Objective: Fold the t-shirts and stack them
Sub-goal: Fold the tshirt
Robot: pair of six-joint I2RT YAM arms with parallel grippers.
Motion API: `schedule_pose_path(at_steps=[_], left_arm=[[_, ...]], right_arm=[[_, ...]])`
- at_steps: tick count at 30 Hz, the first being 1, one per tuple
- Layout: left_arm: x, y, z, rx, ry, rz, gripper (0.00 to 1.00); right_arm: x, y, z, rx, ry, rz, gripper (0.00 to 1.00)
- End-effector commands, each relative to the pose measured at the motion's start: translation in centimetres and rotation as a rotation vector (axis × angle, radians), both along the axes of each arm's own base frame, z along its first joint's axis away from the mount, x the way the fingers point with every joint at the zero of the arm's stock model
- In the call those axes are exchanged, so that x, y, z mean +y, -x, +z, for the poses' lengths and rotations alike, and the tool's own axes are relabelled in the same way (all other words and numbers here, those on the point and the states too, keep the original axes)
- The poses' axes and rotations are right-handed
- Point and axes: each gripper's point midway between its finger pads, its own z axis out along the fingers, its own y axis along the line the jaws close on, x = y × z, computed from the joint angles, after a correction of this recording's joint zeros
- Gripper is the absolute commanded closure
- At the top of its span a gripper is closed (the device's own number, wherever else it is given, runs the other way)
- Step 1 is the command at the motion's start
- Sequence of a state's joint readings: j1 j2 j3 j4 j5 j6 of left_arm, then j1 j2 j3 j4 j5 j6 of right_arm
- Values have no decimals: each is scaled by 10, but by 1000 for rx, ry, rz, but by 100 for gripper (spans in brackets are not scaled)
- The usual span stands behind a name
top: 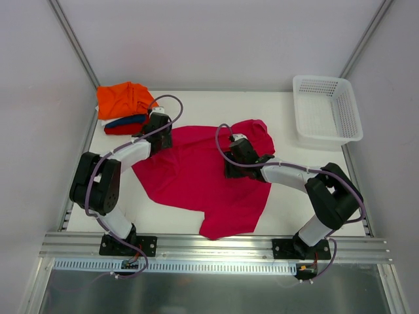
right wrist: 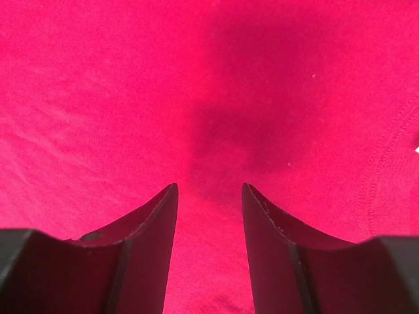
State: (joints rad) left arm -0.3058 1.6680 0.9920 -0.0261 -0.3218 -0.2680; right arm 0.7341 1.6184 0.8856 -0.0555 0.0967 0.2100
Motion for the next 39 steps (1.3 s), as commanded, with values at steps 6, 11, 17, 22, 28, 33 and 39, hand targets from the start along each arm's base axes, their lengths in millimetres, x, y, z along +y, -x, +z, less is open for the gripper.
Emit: schedule_pose_path(at_steps=[6,11,17,22,28,33,39], left_arm=[[27,-11,38,-63,-86,72,47],[29,-9,28,-19,-90,80,49],[38,5,10,67,-79,109,49],[44,7,1,104,-65,112,50],[33,2,-2,123,33,68,50],[25,-1,-7,139,65,49,48],[26,-6,-14,190,85,46,48]], right_arm=[[12,-3,9,-22,-41,4,53],[10,-2,11,-28,-41,6,53],[9,-1,11,-31,-39,3,53],[9,-1,12,-30,-44,5,54],[9,-1,16,-39,-50,5,54],[9,0,16,-37,-55,4,54],[10,1,21,-43,-67,2,55]])
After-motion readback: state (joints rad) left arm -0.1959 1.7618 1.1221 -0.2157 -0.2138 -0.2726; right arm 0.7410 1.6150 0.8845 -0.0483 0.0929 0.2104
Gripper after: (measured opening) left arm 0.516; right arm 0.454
